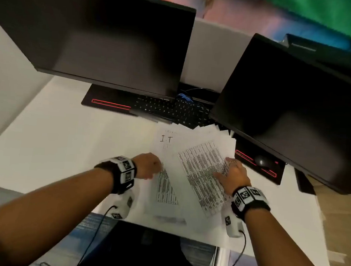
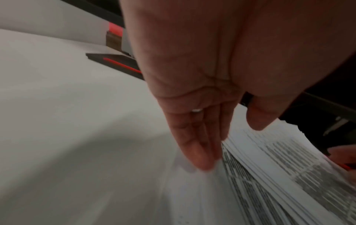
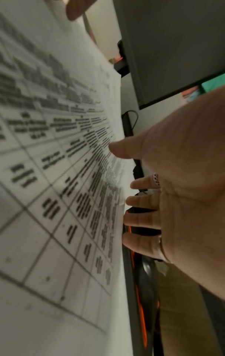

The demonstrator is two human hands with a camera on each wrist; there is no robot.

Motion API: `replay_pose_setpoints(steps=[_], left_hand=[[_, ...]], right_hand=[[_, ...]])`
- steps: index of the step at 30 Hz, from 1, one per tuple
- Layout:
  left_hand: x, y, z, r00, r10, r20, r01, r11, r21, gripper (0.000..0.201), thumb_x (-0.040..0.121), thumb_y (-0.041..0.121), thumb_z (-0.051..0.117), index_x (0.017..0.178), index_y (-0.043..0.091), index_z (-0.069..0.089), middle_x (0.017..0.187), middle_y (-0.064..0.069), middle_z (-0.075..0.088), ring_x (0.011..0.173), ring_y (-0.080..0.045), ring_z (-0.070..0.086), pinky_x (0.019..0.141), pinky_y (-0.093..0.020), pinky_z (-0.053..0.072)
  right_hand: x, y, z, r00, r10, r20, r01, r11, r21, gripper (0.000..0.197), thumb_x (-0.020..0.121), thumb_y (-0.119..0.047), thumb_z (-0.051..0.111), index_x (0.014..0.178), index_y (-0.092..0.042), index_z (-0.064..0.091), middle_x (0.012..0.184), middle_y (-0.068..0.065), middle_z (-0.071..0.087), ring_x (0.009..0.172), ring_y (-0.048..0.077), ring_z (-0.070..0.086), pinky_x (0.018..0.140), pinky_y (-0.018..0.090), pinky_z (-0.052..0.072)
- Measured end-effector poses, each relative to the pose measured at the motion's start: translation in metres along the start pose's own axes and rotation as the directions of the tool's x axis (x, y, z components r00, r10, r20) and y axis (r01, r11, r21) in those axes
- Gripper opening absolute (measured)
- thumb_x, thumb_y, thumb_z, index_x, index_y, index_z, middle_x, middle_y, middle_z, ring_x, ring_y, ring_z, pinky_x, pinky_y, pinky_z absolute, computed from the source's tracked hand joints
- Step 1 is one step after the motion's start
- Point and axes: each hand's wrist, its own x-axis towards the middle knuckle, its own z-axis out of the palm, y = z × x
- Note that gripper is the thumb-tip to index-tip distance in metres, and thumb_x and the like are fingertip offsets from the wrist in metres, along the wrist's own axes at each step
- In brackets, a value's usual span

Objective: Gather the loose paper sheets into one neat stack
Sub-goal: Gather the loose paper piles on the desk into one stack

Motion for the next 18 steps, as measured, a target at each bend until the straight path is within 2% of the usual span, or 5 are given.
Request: replay_pose_setpoints(steps=[4,8,10,14,18], left_hand=[[0.009,0.010,0.015,0.991,-0.129,-0.021,0.121,0.966,-0.230,0.061,0.097,0.025,0.058,0.151,0.018,0.031,0.124,-0.013,0.061,0.095,-0.026,0.062,0.081,-0.035,0.055],[0.012,0.017,0.028,0.979,-0.203,0.034,0.178,0.755,-0.631,0.046,0.092,0.017,0.068,0.123,0.020,0.034,0.130,-0.014,0.056,0.117,-0.033,0.060,0.087,-0.057,0.057],[0.016,0.027,0.034,0.974,-0.222,0.045,0.180,0.634,-0.752,0.058,0.089,0.014,0.072,0.132,0.019,0.034,0.131,-0.017,0.055,0.112,-0.039,0.061,0.083,-0.064,0.055],[0.023,0.046,0.045,0.935,-0.291,-0.205,0.106,0.777,-0.620,0.102,0.086,0.014,0.076,0.158,0.021,0.004,0.145,-0.016,0.046,0.121,-0.037,0.056,0.086,-0.035,0.050],[0.024,0.032,0.029,0.886,-0.221,-0.407,0.008,0.886,-0.464,0.041,0.085,0.015,0.076,0.122,0.002,0.064,0.113,-0.013,0.071,0.086,-0.021,0.067,0.073,-0.028,0.050]], right_hand=[[0.001,-0.006,0.004,0.997,0.062,0.054,-0.056,0.993,-0.104,0.086,0.085,-0.058,0.064,0.152,-0.016,0.030,0.154,0.006,0.030,0.138,0.030,0.032,0.111,0.049,0.037],[-0.009,-0.009,0.015,0.983,0.183,0.018,-0.178,0.974,-0.137,0.087,0.082,-0.067,0.059,0.148,-0.016,0.033,0.147,0.009,0.036,0.132,0.033,0.038,0.104,0.051,0.038],[-0.015,-0.014,0.021,0.976,0.220,-0.007,-0.219,0.968,-0.125,0.084,0.082,-0.067,0.057,0.144,-0.015,0.037,0.142,0.009,0.038,0.128,0.033,0.039,0.101,0.051,0.040],[-0.014,-0.017,0.034,0.972,0.229,0.048,-0.231,0.972,0.033,0.073,0.089,-0.058,0.056,0.142,-0.010,0.040,0.142,0.014,0.041,0.127,0.036,0.044,0.101,0.050,0.044],[-0.011,-0.012,0.031,0.971,0.237,-0.009,-0.234,0.963,0.130,0.069,0.093,-0.051,0.056,0.145,-0.009,0.040,0.147,0.014,0.043,0.133,0.035,0.043,0.107,0.049,0.041]])
